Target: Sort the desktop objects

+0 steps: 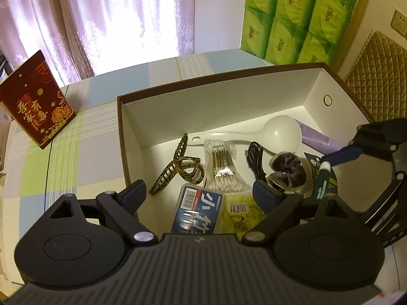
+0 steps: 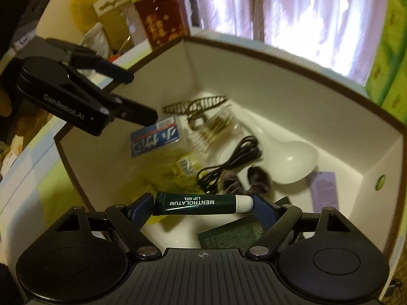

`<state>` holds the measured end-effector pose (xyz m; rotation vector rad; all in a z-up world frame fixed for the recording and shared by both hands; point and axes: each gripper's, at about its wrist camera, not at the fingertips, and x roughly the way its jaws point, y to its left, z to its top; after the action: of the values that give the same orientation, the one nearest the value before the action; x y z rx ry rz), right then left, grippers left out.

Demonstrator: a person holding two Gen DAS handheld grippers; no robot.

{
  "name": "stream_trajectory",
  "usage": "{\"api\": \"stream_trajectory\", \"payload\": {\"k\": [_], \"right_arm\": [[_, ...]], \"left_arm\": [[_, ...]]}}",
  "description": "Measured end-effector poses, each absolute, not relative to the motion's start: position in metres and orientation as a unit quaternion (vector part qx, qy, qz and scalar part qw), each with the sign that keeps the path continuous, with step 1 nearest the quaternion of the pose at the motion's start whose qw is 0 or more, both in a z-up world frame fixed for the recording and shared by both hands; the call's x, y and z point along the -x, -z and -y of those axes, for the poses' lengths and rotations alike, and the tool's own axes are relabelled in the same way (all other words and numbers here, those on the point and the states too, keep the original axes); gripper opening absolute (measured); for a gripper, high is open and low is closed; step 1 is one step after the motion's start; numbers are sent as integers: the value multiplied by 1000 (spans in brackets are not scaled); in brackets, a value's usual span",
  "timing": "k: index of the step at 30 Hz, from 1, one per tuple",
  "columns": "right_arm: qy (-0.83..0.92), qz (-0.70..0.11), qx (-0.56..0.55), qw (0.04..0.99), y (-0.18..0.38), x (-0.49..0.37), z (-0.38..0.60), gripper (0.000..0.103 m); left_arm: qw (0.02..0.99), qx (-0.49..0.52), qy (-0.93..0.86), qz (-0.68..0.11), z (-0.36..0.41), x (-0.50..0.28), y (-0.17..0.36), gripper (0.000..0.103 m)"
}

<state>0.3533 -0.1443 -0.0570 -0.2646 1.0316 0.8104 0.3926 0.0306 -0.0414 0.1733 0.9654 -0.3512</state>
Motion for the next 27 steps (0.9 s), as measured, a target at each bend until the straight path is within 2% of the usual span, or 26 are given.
{"api": "stream_trajectory", "payload": {"k": [9,13,27], "right_arm": [[-372,-509,132,765,66,-359,139,82],[-367,-508,135,767,67,-357,139,94],[-346,-502,128,782,58,-350,146,101]], "left_arm": [[866,-82,174,-462,-32,-387,38,90],[866,-79,174,-461,-31,-385,37,93],[867,-69,177,-461,-24,-378,32,96]]}}
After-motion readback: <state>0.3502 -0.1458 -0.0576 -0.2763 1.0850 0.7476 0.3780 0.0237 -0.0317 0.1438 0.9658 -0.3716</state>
